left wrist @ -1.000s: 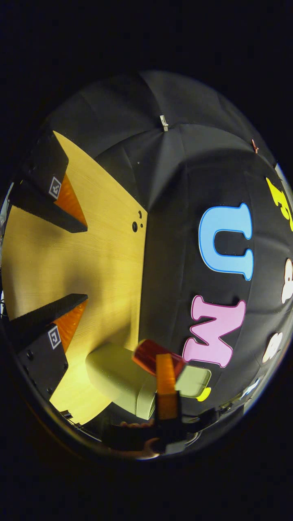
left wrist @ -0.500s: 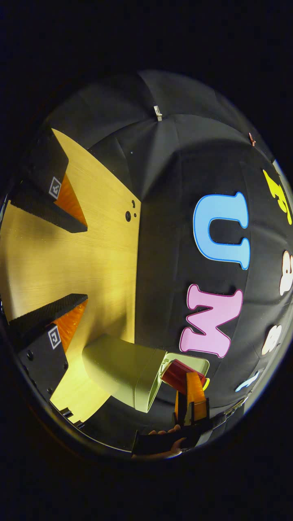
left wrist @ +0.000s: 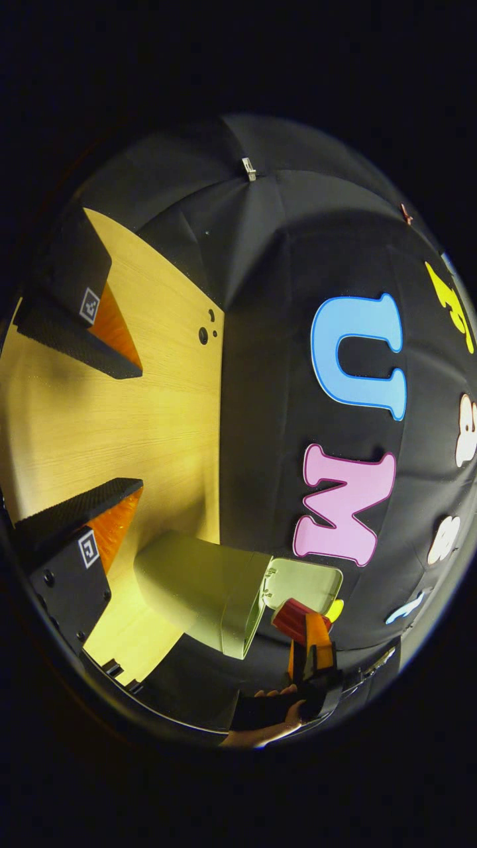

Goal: Press the lid of the desktop garbage bin to open it, pick up the crumpled paper on the desktop and throw it into the bin, then pick up the pop can on the desktop and drop it into the bin, and finally close the garbage bin lid.

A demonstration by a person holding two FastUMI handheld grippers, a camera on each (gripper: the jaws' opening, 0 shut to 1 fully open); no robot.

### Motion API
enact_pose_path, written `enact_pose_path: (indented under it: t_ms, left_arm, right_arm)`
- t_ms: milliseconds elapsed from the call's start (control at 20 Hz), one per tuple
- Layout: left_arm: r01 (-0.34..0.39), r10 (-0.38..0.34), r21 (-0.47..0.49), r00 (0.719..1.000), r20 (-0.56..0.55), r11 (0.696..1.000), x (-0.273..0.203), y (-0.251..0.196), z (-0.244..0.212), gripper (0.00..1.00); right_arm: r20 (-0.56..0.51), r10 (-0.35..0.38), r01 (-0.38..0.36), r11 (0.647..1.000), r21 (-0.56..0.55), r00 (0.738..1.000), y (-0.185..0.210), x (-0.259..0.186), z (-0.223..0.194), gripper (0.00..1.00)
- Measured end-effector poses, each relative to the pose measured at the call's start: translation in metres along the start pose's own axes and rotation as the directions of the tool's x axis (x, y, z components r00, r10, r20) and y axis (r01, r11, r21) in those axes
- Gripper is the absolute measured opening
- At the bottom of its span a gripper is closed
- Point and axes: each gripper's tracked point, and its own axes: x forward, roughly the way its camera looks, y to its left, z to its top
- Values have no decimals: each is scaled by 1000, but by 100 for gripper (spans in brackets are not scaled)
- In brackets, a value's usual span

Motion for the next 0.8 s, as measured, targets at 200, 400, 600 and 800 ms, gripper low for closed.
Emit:
enact_pose_path:
  t_ms: [200, 400, 600, 800]
  left_arm:
    - [-2, 2, -7, 1000, -3, 1000, -8, 14, -5, 96]
    - [-15, 15, 6, 1000, -13, 1000, -13, 31, -20, 96]
    - [-45, 45, 6, 998, -31, 999, -24, 44, -31, 96]
    - [-39, 40, 33, 999, -24, 999, -35, 45, -31, 96]
  right_arm:
    - [1, -70, 70, 997, -29, 998, -19, 11, -6, 82]
    - [-18, -113, 112, 993, -44, 993, -30, 19, -22, 82]
    - [-52, -130, 126, 989, -74, 990, -31, 20, -42, 82]
    - [-69, -147, 141, 986, -90, 987, -30, 21, -53, 84]
